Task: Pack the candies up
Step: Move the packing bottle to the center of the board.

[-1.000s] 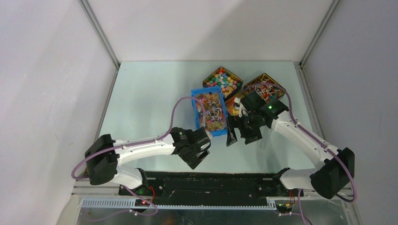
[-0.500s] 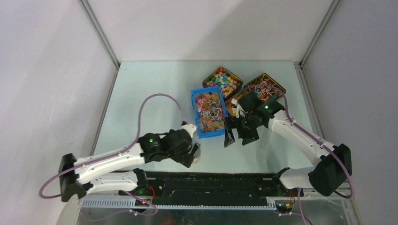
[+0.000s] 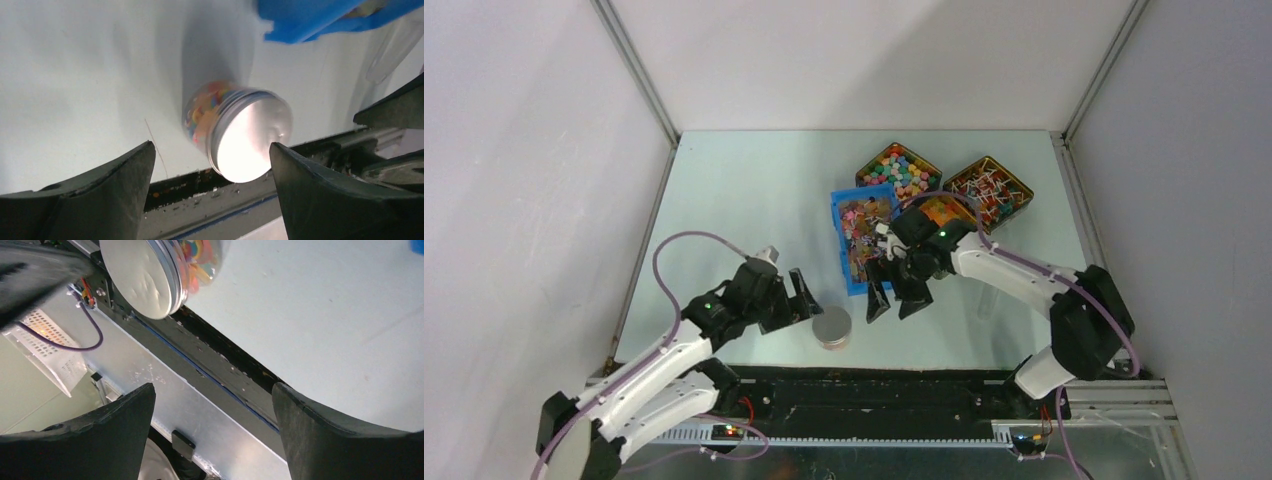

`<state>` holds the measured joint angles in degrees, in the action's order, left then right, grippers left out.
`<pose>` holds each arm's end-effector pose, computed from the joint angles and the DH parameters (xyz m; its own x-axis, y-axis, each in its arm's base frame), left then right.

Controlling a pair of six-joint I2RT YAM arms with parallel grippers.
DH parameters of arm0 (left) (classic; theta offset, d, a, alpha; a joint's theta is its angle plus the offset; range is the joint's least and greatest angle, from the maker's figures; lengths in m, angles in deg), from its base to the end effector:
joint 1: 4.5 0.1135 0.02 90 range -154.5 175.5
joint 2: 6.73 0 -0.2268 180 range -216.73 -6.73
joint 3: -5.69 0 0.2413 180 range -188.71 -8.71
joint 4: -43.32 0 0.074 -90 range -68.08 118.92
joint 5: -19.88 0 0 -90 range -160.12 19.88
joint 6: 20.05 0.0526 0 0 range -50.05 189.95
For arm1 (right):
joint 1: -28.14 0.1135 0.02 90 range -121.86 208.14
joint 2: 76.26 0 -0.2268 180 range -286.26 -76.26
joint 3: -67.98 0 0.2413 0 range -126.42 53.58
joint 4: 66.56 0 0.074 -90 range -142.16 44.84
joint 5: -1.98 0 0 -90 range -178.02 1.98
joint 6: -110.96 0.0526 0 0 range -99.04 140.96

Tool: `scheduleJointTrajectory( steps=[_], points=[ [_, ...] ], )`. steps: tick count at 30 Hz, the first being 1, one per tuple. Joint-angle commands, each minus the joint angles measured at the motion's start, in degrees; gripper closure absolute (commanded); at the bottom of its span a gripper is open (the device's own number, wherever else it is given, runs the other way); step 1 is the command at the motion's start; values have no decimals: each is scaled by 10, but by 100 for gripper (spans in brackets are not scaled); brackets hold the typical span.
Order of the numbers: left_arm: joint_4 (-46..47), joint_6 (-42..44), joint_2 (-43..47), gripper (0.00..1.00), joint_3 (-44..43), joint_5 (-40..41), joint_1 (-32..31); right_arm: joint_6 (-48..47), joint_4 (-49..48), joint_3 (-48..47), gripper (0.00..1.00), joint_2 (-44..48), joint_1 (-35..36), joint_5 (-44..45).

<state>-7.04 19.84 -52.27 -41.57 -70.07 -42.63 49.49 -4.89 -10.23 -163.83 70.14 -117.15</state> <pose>0.1463 -0.1148 0.1876 -0.8520 -0.3066 -0.4243 -0.0573 0.8603 -0.5066 0.1965 0.2114 0.1874 -0.9528 -0.2965 -0.0657 -0.2812 0.7795 0.5597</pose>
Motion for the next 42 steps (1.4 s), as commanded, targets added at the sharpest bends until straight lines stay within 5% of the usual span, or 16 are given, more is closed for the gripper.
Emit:
scheduleJointTrajectory(
  steps=[1, 12, 24, 29, 38, 42],
  points=[
    [115, -59, -3, 12, 74, -186, 55, 45, -96, -1, 13, -42, 16, -49],
    [168, -73, -9, 21, 138, -222, 71, 75, -170, -2, 28, -127, 38, -76],
    [147, -57, -31, 30, 136, -208, 71, 70, -169, -2, 56, -177, 48, -55],
    [155, -62, -44, 40, 153, -207, 71, 66, -158, -2, 66, -200, 55, -52],
    [166, -67, -82, 71, 175, -199, 66, 68, -156, -2, 68, -214, 58, -55],
    [193, -71, -121, 75, 170, -198, 50, 70, -154, -2, 69, -211, 54, -43]
  ],
)
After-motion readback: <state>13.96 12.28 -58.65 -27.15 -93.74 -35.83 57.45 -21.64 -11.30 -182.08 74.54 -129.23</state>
